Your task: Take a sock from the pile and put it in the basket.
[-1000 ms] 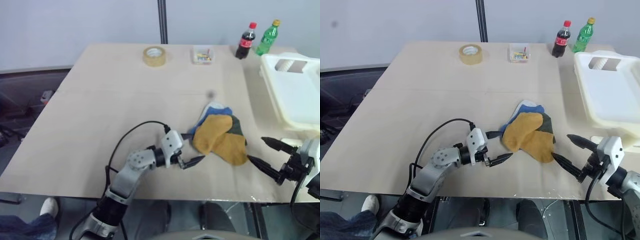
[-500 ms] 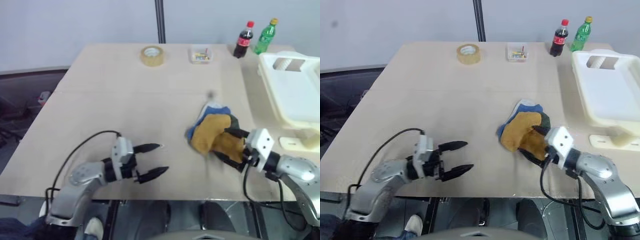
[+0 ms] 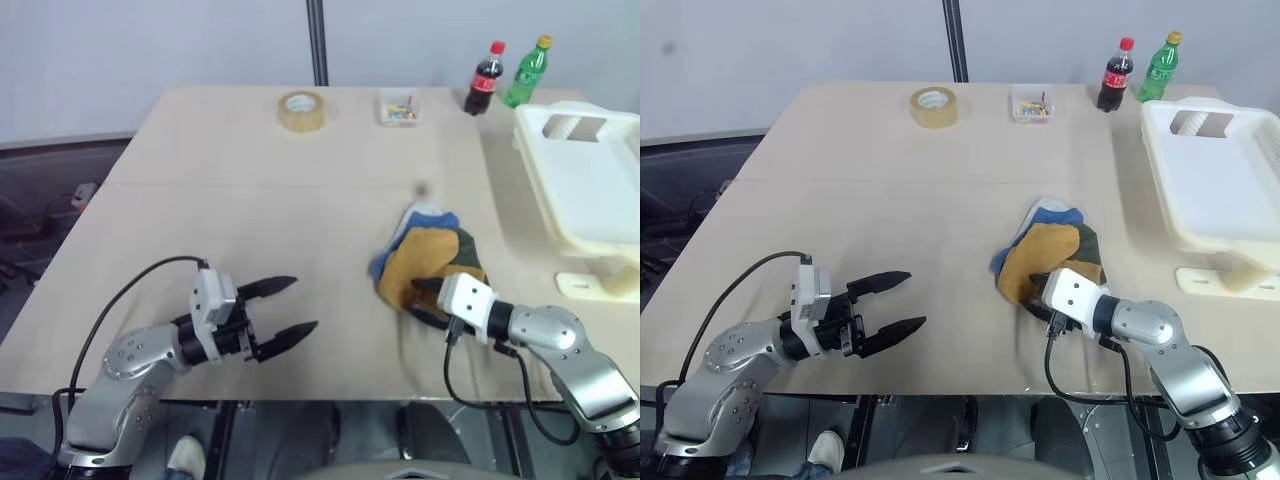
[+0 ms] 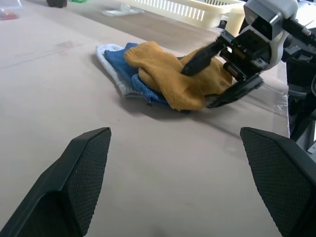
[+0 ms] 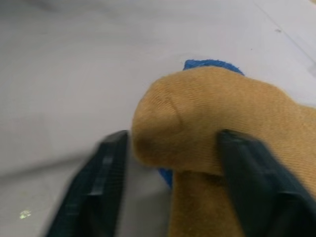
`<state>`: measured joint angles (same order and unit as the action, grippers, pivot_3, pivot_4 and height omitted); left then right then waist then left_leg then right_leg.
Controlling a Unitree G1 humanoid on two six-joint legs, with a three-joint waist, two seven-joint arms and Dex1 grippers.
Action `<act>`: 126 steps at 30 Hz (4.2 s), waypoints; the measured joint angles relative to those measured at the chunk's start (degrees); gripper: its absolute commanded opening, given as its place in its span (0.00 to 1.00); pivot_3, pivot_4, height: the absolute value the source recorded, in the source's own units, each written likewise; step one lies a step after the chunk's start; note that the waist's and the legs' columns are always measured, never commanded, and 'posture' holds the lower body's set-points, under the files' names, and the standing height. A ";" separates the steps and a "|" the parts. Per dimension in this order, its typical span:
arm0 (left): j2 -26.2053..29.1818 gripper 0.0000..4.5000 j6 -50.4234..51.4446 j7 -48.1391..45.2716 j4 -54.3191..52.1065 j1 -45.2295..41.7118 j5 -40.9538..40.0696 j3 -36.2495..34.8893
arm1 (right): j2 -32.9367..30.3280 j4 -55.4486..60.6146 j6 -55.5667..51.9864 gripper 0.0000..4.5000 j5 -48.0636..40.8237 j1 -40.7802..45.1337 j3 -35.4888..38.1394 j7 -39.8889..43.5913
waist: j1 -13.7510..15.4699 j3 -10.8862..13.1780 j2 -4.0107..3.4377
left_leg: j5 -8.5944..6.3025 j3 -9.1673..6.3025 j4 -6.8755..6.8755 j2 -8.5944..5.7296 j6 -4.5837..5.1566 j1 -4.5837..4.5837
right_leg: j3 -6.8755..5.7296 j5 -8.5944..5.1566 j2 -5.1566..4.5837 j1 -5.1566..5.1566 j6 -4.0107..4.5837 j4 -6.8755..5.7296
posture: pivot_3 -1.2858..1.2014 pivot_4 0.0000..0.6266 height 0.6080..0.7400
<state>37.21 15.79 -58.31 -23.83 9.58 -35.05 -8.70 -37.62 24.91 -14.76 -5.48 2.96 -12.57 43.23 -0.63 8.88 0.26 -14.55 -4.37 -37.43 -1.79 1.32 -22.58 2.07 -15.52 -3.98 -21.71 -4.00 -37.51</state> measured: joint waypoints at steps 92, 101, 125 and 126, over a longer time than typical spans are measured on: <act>-3.49 1.00 -3.96 6.25 -8.70 13.18 0.67 -6.50 | 23.43 -32.17 -21.03 0.70 0.96 42.00 -10.28 9.52 | -1.71 0.26 -0.09 | 0.11 0.15 0.36 0.02 -0.22 -0.31 | 0.26 -0.09 -0.02 -0.88 0.22 -0.42 | 0.52 0.24 0.99; -3.54 1.00 -4.21 6.22 -8.69 13.17 1.14 -6.50 | 28.13 -40.82 -20.73 0.70 3.47 43.76 -11.77 5.96 | -1.69 0.27 -0.09 | 0.11 0.15 0.37 0.00 -0.23 -0.31 | 0.26 -0.09 0.00 -0.90 0.23 -0.41 | 0.52 0.24 0.99; -3.67 1.00 -4.59 6.46 -8.76 14.53 1.26 -6.52 | 22.56 -11.63 -50.40 0.01 1.90 32.44 -13.95 1.86 | -1.64 0.24 -0.11 | 0.11 0.09 0.37 0.04 -0.23 -0.30 | 0.24 -0.10 -0.08 -0.88 0.24 -0.41 | 0.52 0.24 0.99; -3.67 1.00 -4.59 6.61 -8.78 14.59 1.26 -6.52 | 22.52 -10.75 -51.88 0.01 1.30 32.26 -13.76 1.44 | -1.64 0.24 -0.11 | 0.11 0.10 0.37 0.04 -0.23 -0.30 | 0.25 -0.10 -0.08 -0.87 0.24 -0.41 | 0.52 0.24 0.99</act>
<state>33.54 11.21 -51.69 -32.61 24.18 -33.79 -15.22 -15.11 14.17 -66.64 -4.18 35.22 -26.33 44.67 -2.27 9.12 0.15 -14.45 -4.27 -37.06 -1.75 1.09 -22.87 2.31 -15.62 -4.06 -22.59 -3.76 -37.92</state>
